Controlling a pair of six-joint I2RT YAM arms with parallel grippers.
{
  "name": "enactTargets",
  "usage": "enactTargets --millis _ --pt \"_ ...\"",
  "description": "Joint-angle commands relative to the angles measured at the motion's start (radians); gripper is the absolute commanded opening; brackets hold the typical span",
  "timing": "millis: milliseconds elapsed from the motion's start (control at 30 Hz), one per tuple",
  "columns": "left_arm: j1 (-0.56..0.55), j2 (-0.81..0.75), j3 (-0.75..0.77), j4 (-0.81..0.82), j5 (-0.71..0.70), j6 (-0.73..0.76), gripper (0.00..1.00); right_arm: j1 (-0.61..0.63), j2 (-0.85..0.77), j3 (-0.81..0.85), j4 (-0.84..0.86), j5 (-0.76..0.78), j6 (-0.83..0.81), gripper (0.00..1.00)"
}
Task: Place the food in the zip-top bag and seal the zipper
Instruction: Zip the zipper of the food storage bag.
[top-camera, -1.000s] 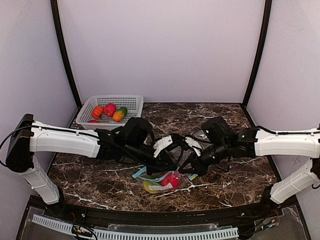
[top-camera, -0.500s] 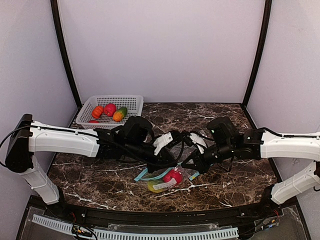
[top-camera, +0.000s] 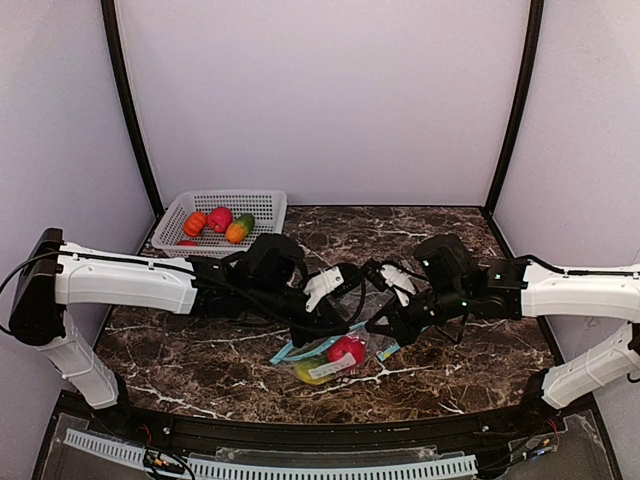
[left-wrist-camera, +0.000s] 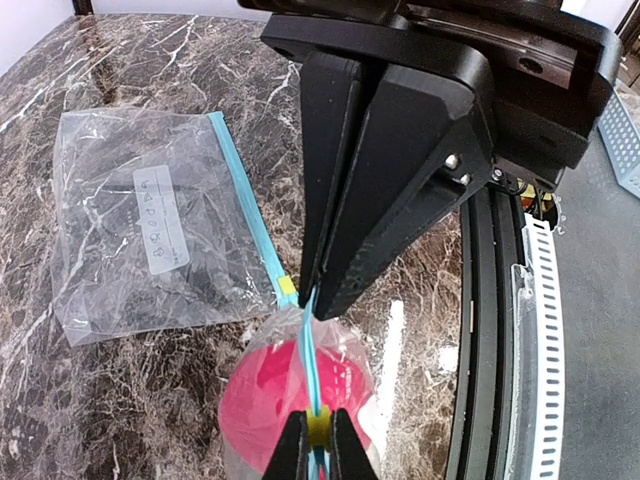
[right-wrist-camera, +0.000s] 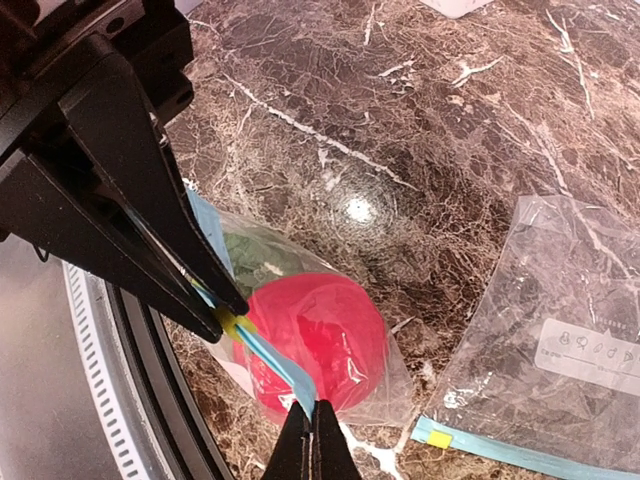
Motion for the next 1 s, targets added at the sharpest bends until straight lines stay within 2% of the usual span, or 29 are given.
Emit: enactTargets --millis 0,967 --pt "-0.005 -0.029 -0.011 -0.162 -0.014 0.024 0.01 -0.013 -0.017 0.012 0.007 0.094 0.003 0.00" --pt "0.045 -0.056 -0.026 -0.212 0.020 0.042 0.01 -0.089 -0.011 0.012 -0.018 0.178 0.064 0.00"
